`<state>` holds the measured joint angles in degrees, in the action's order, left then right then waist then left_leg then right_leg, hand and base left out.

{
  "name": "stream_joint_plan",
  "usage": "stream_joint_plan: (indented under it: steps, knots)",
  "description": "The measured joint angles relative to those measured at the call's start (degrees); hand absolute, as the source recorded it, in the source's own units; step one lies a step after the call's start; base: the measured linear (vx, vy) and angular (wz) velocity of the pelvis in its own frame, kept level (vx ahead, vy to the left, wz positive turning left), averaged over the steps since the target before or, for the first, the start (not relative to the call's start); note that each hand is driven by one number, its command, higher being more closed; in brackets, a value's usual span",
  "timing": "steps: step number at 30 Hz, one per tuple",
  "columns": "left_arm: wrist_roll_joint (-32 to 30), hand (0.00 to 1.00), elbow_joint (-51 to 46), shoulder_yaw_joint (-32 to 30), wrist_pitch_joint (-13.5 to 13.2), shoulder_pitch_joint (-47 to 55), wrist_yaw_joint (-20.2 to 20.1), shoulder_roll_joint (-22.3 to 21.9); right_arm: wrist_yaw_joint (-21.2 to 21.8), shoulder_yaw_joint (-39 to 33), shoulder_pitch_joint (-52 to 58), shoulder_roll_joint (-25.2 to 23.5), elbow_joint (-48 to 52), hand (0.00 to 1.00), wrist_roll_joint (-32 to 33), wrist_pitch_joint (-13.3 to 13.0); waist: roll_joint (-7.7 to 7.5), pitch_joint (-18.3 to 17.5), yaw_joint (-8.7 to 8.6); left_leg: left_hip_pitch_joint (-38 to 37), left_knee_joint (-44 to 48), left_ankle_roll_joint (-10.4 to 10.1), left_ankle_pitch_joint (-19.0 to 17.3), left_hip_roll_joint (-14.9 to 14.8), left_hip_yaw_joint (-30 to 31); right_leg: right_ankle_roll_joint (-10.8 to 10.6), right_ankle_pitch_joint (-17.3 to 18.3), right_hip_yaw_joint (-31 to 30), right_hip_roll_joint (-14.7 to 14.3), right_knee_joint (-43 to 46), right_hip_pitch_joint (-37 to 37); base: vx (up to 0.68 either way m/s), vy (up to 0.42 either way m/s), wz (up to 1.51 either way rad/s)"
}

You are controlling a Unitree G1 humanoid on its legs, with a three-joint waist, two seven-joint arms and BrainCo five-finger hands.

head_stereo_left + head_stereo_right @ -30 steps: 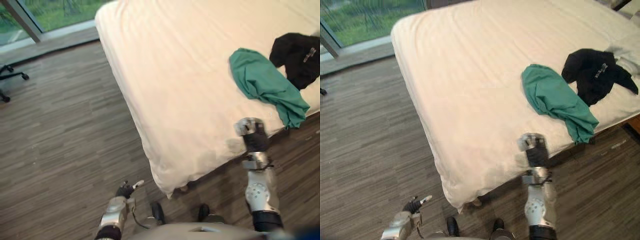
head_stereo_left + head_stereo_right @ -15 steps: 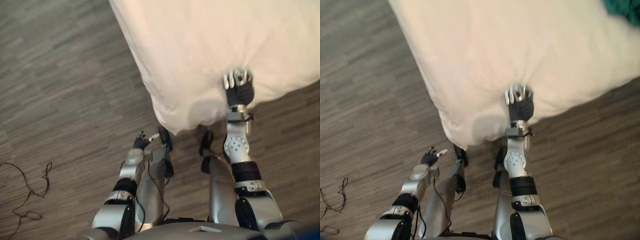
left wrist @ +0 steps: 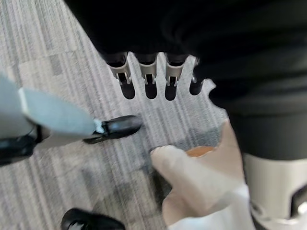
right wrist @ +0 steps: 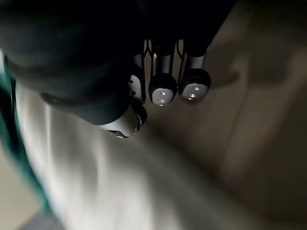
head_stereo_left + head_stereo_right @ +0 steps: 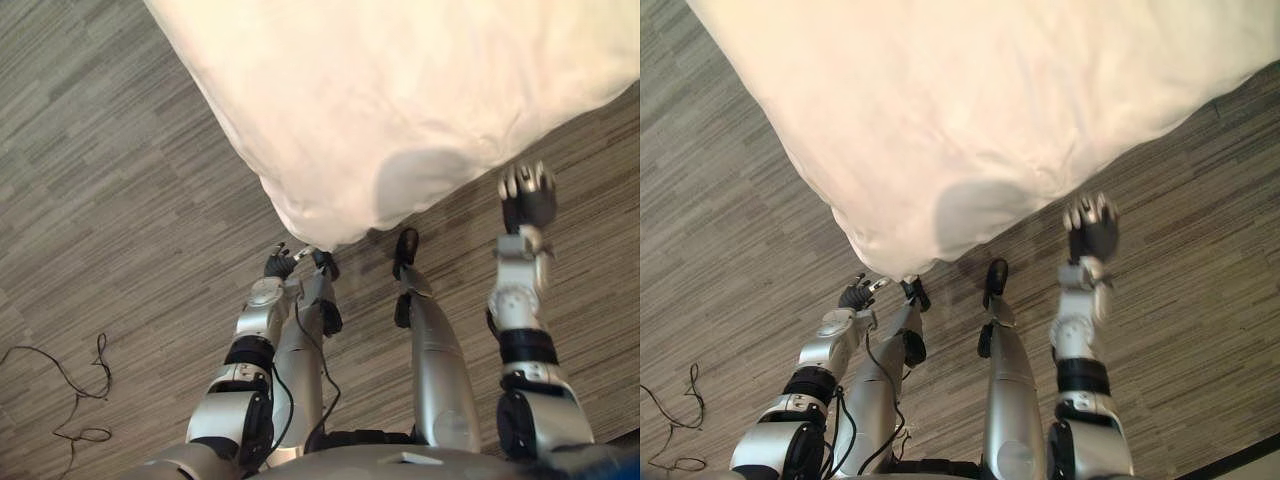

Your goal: Tidy the bed and pick cloth on bed and put in laundry

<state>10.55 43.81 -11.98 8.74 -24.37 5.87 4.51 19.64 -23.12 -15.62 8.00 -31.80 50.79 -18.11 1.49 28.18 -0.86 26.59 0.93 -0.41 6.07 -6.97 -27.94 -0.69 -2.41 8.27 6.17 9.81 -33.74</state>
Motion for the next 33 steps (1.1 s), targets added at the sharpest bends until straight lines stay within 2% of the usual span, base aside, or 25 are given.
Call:
stream_joint_plan:
  steps: [2,3,6,8,10,12,13,15,18,21,25,27,28,30,31,33]
  knots:
    - [-0.07,0.00,0.62,-0.82,-1.12,0.12,-1.65,0.50,0.34,-2.68,4.02,-0.04,-1.78,1.00,-1.75,0.20,-0.25,-0.18,-0.11,-3.99,-0.08,-0.41,-1.04,-0.26,-0.03,-0.15,0.12,-0.04,-0.49,-1.62,4.63,0.12,-0.015,-0.13]
    - [-0.47,0.00,1.11,-1.56,-1.50,0.24,-1.88,0.32,0.09,-3.61,4.70,-0.21,-2.35,0.00,-2.93,0.15,-0.54,-0.62,-0.13,-5.41,-0.46,-0.49,-1.29,-0.25,-0.12,-0.30,0.25,0.21,-0.59,-2.14,6.07,0.11,-0.015,-0.08]
    - [-2.22,0.00,4.42,-1.71,-2.26,1.53,-2.30,0.24,-3.07,-5.20,5.90,-1.00,-5.57,0.00,-7.14,-0.54,-1.60,-4.00,-0.04,-8.15,-2.65,-0.76,-1.31,0.01,-0.21,-0.47,0.51,0.61,-0.83,-3.83,8.80,0.14,-0.008,0.04]
    - [-3.12,0.00,5.77,-1.99,-2.45,3.48,-2.15,-0.21,-4.64,-6.50,7.66,-3.52,-6.64,0.00,-9.71,-1.36,-2.54,-6.43,0.11,-10.08,-3.96,-0.98,-1.20,0.14,0.30,-0.61,1.52,1.32,-0.88,-3.81,10.74,0.18,-0.004,0.21]
    - [-3.54,0.00,7.18,-2.09,-2.96,5.93,-1.23,-1.57,-6.34,-7.04,10.21,-7.16,-8.88,0.00,-15.61,-3.33,-3.55,-8.30,0.31,-12.87,-4.58,-1.66,-1.81,0.38,2.16,-0.63,4.87,1.71,-0.70,-0.57,12.80,0.20,-0.010,0.39]
    - [-5.17,0.00,7.70,-1.90,-2.96,9.01,-0.44,-2.69,-10.25,-6.09,14.18,-10.07,-10.21,0.00,-24.13,-4.37,-3.94,-9.99,-0.12,-16.02,-4.24,-2.04,-2.49,1.23,6.04,-0.73,10.09,2.66,0.55,6.05,15.10,0.22,-0.029,0.85]
    - [-5.69,0.00,7.70,-1.62,-2.96,10.11,-0.38,-3.21,-11.45,-5.50,15.65,-10.66,-10.50,0.00,-26.00,-4.49,-3.87,-11.00,-0.23,-16.60,-3.94,-2.14,-2.57,1.49,7.00,-0.65,11.32,3.01,1.10,7.80,15.70,0.23,-0.031,1.15]
    - [-7.93,0.00,8.35,-1.48,-3.45,14.99,-0.11,-4.06,-14.20,-3.03,18.88,-11.69,-13.39,0.00,-31.13,-4.61,-4.17,-15.42,-0.39,-19.35,-3.97,-2.24,-2.61,2.22,9.98,-0.11,14.17,5.24,2.29,10.50,19.44,0.22,-0.033,0.94]
    - [-9.15,0.00,9.85,-1.51,-5.41,21.50,1.93,-4.05,-15.62,-0.50,19.31,-12.08,-17.03,0.00,-34.85,-4.91,-3.81,-19.81,0.14,-23.60,-4.02,-2.52,-2.80,1.96,10.07,0.06,14.32,5.58,2.03,8.50,25.42,0.19,-0.035,0.33]
    - [-14.29,0.00,10.32,-1.43,-8.04,26.80,2.17,-4.38,-16.86,1.81,21.04,-12.07,-18.53,0.00,-40.50,-4.39,-2.86,-22.27,0.26,-26.98,-3.95,-3.26,-3.35,2.05,9.74,-0.14,14.20,6.63,1.96,4.40,31.08,0.12,-0.019,0.05]
    - [-21.91,0.00,12.02,-0.93,-11.29,29.48,2.00,-4.14,-18.30,3.30,24.03,-11.41,-21.30,0.00,-43.18,-2.54,-2.47,-22.93,0.20,-30.44,-3.79,-3.56,-4.03,1.94,9.51,-1.13,13.61,6.77,1.76,1.34,36.04,0.00,-0.003,-0.02]
    - [-24.91,0.00,12.00,-1.39,-12.82,29.78,1.88,-4.16,-18.84,3.29,25.46,-11.12,-21.72,0.00,-43.16,-1.61,-2.32,-23.29,0.14,-30.97,-1.98,-3.71,-5.99,1.24,9.37,-1.54,13.35,6.08,1.21,0.17,36.91,-0.08,0.000,-0.29]
    - [-25.87,0.00,12.00,-2.17,-13.91,29.92,1.83,-4.22,-18.86,3.30,25.80,-10.88,-22.12,0.00,-43.16,-0.95,-2.40,-23.35,0.29,-30.79,1.08,-3.94,-8.38,0.55,9.48,-1.58,13.33,4.11,0.69,-0.14,37.24,-0.11,-0.007,-0.69]
    - [-26.93,0.00,12.03,-3.39,-15.40,30.52,1.85,-4.25,-19.00,3.70,26.29,-10.15,-22.42,0.00,-43.21,-0.08,-2.59,-24.09,0.32,-28.61,8.95,-3.49,-11.81,-0.55,10.44,-1.65,13.24,0.07,0.00,-0.73,37.03,-0.14,-0.017,-0.95]
    - [-26.97,0.00,12.13,-4.05,-16.02,30.67,1.86,-4.55,-19.26,3.90,26.75,-8.98,-22.74,0.00,-43.22,0.37,-2.61,-24.18,0.33,-26.90,14.67,-3.05,-13.69,-1.61,13.24,-1.69,12.75,-2.59,-0.73,-0.70,36.72,-0.17,-0.006,-0.99]
    - [-26.95,0.00,12.16,-4.02,-16.88,31.10,1.81,-5.13,-19.58,4.19,26.82,-7.79,-22.78,0.00,-43.22,0.85,-1.00,-24.86,0.79,-25.95,18.57,-3.33,-16.17,-2.98,16.03,-1.93,12.29,-6.17,-2.27,-0.79,35.64,-0.15,0.044,-1.06]
